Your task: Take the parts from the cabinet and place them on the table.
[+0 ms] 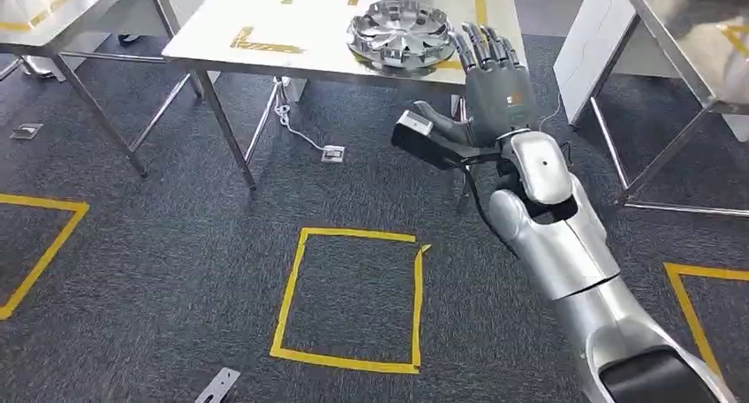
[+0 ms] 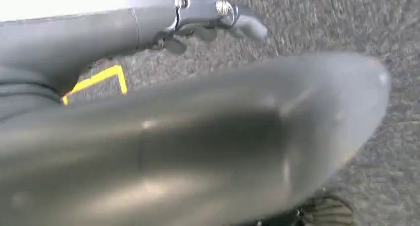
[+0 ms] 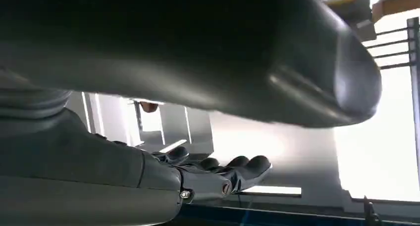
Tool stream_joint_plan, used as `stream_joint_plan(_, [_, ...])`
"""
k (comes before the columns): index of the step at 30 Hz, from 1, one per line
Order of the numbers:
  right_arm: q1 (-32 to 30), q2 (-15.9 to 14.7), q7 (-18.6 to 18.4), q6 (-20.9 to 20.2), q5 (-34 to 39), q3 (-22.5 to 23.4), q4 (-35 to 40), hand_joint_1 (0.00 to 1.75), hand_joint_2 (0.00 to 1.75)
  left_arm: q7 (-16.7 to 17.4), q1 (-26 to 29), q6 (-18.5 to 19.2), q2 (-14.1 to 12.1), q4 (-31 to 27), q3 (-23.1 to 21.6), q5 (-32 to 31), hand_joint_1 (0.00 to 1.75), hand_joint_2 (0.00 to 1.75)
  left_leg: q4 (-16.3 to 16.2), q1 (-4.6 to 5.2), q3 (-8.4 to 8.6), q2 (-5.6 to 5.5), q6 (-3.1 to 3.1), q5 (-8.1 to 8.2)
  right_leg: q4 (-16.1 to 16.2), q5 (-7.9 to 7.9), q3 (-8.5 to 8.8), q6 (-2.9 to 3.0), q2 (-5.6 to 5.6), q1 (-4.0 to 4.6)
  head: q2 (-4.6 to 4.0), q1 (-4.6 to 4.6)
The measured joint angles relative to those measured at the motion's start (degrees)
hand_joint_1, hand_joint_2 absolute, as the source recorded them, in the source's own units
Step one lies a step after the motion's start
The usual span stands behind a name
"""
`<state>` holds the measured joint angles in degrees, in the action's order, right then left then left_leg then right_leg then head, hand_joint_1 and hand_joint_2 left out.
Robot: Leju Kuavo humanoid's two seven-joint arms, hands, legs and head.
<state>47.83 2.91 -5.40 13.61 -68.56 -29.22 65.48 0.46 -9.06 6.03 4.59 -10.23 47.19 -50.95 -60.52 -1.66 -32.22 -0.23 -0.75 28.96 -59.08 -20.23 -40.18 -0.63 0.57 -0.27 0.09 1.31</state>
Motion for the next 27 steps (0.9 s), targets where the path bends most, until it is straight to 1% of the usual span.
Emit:
stream_joint_plan(1, [0.26, -0.09, -0.18, -0.72, 0.17, 0.32, -1.49, 0.0, 0.0, -0.07, -0.08, 0.07, -0.02, 0.0, 0.02, 0.0, 0.0, 0.0, 0.08, 0.03, -0.6, -0.03, 0.6, -0.32, -1.19, -1.96, -0.58, -0.39, -0.12, -0.1, 0.0, 0.09])
stream_joint_plan(2, [0.69, -0.15, -0.04, -1.03, 0.63, 0.96, -3.43, 0.0, 0.0, -0.29, -0.11, 0.07, -0.02, -0.04, 0.02, -0.02, 0.0, 0.0, 0.15, 0.06, -1.31, 0.01, 1.12, -0.97, -4.13, -5.01, -1.72, -0.74, -0.17, -0.12, 0.0, 0.22])
stream_joint_plan(3, [1.14, -0.24, 0.33, -1.57, 1.77, 1.93, -5.99, 0.0, 0.0, -0.64, -0.09, 0.07, -0.04, -0.07, 0.04, -0.24, 0.0, 1.75, 0.2, 0.14, -2.08, -0.01, 1.34, -1.66, -8.66, -8.31, -3.19, -1.04, -0.16, -0.16, 0.0, 0.24])
stream_joint_plan(4, [1.47, -0.44, 0.42, -2.45, 3.18, 2.85, -8.64, 0.0, 0.0, -0.77, -0.09, 0.07, -0.04, -0.07, 0.02, -0.48, 0.0, 1.75, 0.19, 0.26, -2.83, -0.02, 1.47, -2.25, -12.99, -10.51, -4.49, -1.14, -0.17, -0.15, 0.0, 0.22])
stream_joint_plan(5, [1.51, -0.76, 0.53, -3.74, 5.47, 4.38, -12.88, 0.0, 1.75, -0.71, -0.09, 0.07, -0.04, -0.05, 0.02, -0.76, 0.0, 1.75, 0.17, 0.38, -3.53, -0.06, 1.61, -2.86, -16.76, -11.37, -5.35, -1.13, -0.17, -0.14, 0.0, 0.22])
stream_joint_plan(6, [1.27, -1.16, 1.07, -5.02, 8.5, 5.95, -16.77, 0.0, 1.75, -0.33, -0.09, 0.07, -0.04, -0.04, 0.02, -0.98, 0.0, 1.75, 0.17, 0.51, -4.1, -0.17, 1.67, -3.36, -18.24, -10.69, -5.17, -0.98, -0.21, -0.11, 0.0, 0.22])
stream_joint_plan(7, [0.61, -1.74, 1.2, -6.04, 10.81, 8.03, -21.54, 0.0, 1.75, 0.32, -0.05, 0.02, 0.0, -0.02, 0.04, -1.23, 0.0, 1.75, 0.16, 0.68, -4.59, -0.35, 1.72, -3.81, -17.12, -8.84, -3.66, -0.59, -0.28, 0.05, 0.0, 0.22])
stream_joint_plan(8, [-0.44, -2.17, 0.76, -7.37, 13.5, 9.63, -24.65, 0.0, 1.75, 0.77, 0.01, -0.13, 0.02, -0.02, 0.04, -1.25, 0.0, 1.75, 0.16, 0.88, -4.88, -0.64, 1.76, -4.16, -13.86, -6.98, -0.93, -0.02, -0.36, 0.39, 0.0, 0.28])
stream_joint_plan(9, [-1.93, -2.95, 0.18, -8.35, 15.77, 11.9, -28.59, 0.0, 1.75, 1.07, 0.11, -0.31, 0.09, -0.02, 0.11, -1.27, 0.0, 1.75, 0.19, 1.15, -5.04, -0.9, 1.79, -4.48, -8.58, -5.84, 2.99, 0.94, -0.42, 0.72, 0.0, 0.41])
stream_joint_plan(10, [-3.41, -3.65, -0.26, -8.41, 16.79, 13.51, -31.17, 0.0, 1.75, 1.2, 0.21, -0.31, 0.54, 0.02, 0.18, -1.27, 0.0, 1.75, 0.21, 0.87, -5.09, -0.97, 1.86, -4.8, -2.6, -7.17, 6.72, 2.68, -0.33, 1.38, 0.0, 0.55])
stream_joint_plan(11, [-4.97, -4.44, -0.09, -8.15, 17.44, 15.07, -33.77, 0.0, 1.75, 1.22, 0.39, -0.35, 0.79, 0.02, 0.22, -1.29, 0.0, 1.75, 0.42, 1.14, -5.28, -0.93, 1.41, -5.15, -0.24, -8.72, 8.45, 3.27, 0.1, 1.36, 0.0, 0.15])
stream_joint_plan(12, [-6.21, -4.63, -0.53, -8.28, 17.89, 16.1, -35.74, 0.0, 1.75, 1.22, 0.39, -0.37, 0.74, 0.0, 0.26, -1.31, 0.0, 1.75, 0.67, 0.74, -5.26, -0.79, 1.01, -5.45, 0.1, -8.07, 8.22, 2.6, 0.14, 1.75, 0.0, 0.37])
stream_joint_plan(13, [-7.2, -5.13, -2.15, -9.08, 18.77, 17.0, -37.75, 0.0, 1.75, 1.42, 0.44, -0.35, 0.68, 0.0, 0.26, -1.38, 0.0, 1.75, 0.76, 0.54, -5.19, -0.6, 0.71, -5.64, 0.69, -8.13, 8.09, 2.85, 0.03, 1.91, 0.0, 0.61])
stream_joint_plan(14, [-8.85, -5.81, -4.53, -10.5, 20.08, 18.2, -39.89, 0.0, 1.75, 1.85, 0.6, -0.29, 0.81, 0.04, 0.26, -1.55, 0.0, 1.75, 1.18, 0.5, -5.03, -0.42, 0.33, -5.95, 0.9, -7.93, 8.13, 2.93, 0.02, 2.06, 0.0, 0.59])
stream_joint_plan(15, [-11.14, -6.08, -6.32, -11.32, 21.27, 19.44, -41.33, 0.0, 1.75, 2.12, 0.92, -0.28, 0.76, -0.04, 0.09, -1.44, 0.0, 1.75, 1.66, 0.73, -4.74, -0.53, -0.13, -6.25, 2.14, -7.19, 8.7, 3.09, 0.09, 1.72, 0.0, 0.63])
stream_joint_plan(16, [-13.6, -6.28, -6.73, -11.82, 22.36, 20.57, -42.47, 0.0, 1.75, 2.27, 1.46, -0.28, 0.7, -0.13, -0.44, -0.85, 0.0, 1.75, 0.92, 0.64, -5.11, -0.27, -0.18, -5.52, 3.11, -6.37, 9.29, 2.56, 0.48, 1.32, 0.0, 0.72])
stream_joint_plan(17, [-15.81, -6.43, -6.78, -12.13, 23.55, 21.57, -43.53, 0.0, 1.75, 2.4, 2.19, -0.31, 0.7, -0.13, -1.2, 0.22, 0.0, 1.75, -1.09, 0.71, -5.83, -0.12, -0.44, -3.1, 3.37, -5.99, 9.14, 3.03, 0.44, 1.18, 0.0, 0.68])
stream_joint_plan(18, [-17.57, -6.43, -6.71, -12.22, 24.59, 22.19, -44.1, 0.0, 1.75, 2.45, 2.84, -0.44, 0.51, -0.17, -1.79, 1.25, 0.0, 1.75, -4.82, 0.65, -7.18, -0.11, -0.68, -0.38, 3.31, -5.78, 8.68, 2.95, 0.33, 1.09, 0.0, 0.66])
stream_joint_plan(19, [-19.27, -6.43, -6.47, -12.24, 25.64, 22.73, -44.48, 0.0, 1.75, 2.45, 3.42, -0.5, 0.31, -0.2, -2.57, 2.3, 0.0, 1.75, -9.46, 0.6, -8.89, -0.11, -1.0, 2.3, 3.17, -5.63, 8.22, 2.87, 0.17, 1.04, 0.0, 0.46])
stream_joint_plan(20, [-20.76, -6.45, -6.1, -12.24, 26.83, 23.23, -44.78, 0.0, 1.75, 2.43, 4.08, -0.68, 0.06, -0.2, -3.33, 3.63, 0.0, 1.75, -13.49, 0.59, -10.18, -0.11, -1.3, 4.18, 3.04, -5.48, 7.82, 2.77, 0.14, 0.99, 0.0, 0.39])
stream_joint_plan(21, [-21.95, -6.45, -5.88, -12.28, 27.87, 23.74, -44.96, 0.0, 1.75, 2.38, 4.73, -0.79, -0.09, -0.17, -4.16, 4.79, 0.0, 1.75, -15.29, 0.58, -10.39, -0.08, -1.51, 4.53, 2.88, -5.39, 7.49, 2.64, 0.15, 0.91, 0.0, 0.35])
stream_joint_plan(22, [-22.91, -6.45, -5.62, -12.3, 29.0, 24.19, -45.02, 0.0, 1.75, 2.36, 5.43, -0.96, -0.24, -0.15, -5.12, 6.09, 0.0, 1.75, -14.09, 0.57, -9.08, -0.06, -1.64, 3.53, 2.69, -5.3, 7.21, 2.5, 0.15, 0.77, 0.0, 0.33])
stream_joint_plan(23, [-23.54, -6.45, -5.29, -12.32, 30.01, 24.5, -45.02, 0.0, 1.75, 2.34, 6.17, -1.09, -0.39, -0.11, -5.97, 7.24, 0.0, 1.75, -10.67, 0.56, -6.61, -0.03, -1.73, 1.85, 2.44, -5.26, 6.98, 2.4, 0.14, 0.59, 0.0, 0.33])
stream_joint_plan(24, [-23.97, -6.45, -4.92, -12.3, 31.0, 24.79, -45.02, 0.0, 1.75, 2.29, 6.86, -1.18, -0.44, -0.07, -6.8, 8.35, 0.0, 1.75, -5.62, 0.52, -3.39, 0.01, -1.83, -0.02, 2.06, -5.3, 6.73, 2.22, 0.11, 0.37, 0.0, 0.28])
stream_joint_plan(25, [-24.37, -6.45, -4.7, -12.3, 31.98, 25.09, -45.0, 0.0, 1.75, 2.16, 7.47, -1.27, -0.55, -0.02, -7.8, 9.47, 0.0, 1.75, -0.13, 0.4, 0.12, 0.08, -1.96, -1.09, 1.5, -5.44, 6.46, 1.88, 0.08, 0.22, 0.0, 0.22])
stream_joint_plan(26, [-24.98, -6.56, -4.37, -12.3, 33.18, 25.46, -44.95, 0.0, 1.75, 2.01, 7.93, -1.38, -0.55, 0.04, -8.77, 10.78, 0.0, 1.75, 0.83, 0.75, 1.31, -0.21, -1.21, -0.11, 1.15, -5.54, 6.01, 1.4, 0.03, 0.37, 0.0, -0.09])
stream_joint_plan(27, [-25.61, -6.58, -3.98, -12.37, 34.37, 25.68, -44.95, 0.0, 1.75, 1.86, 8.56, -1.64, -0.61, 0.04, -9.85, 12.17, 0.0, 1.75, 0.36, 0.77, 0.47, -0.42, -0.55, -1.07, 1.0, -5.6, 6.17, 1.06, 0.03, 0.53, 0.0, 0.05])
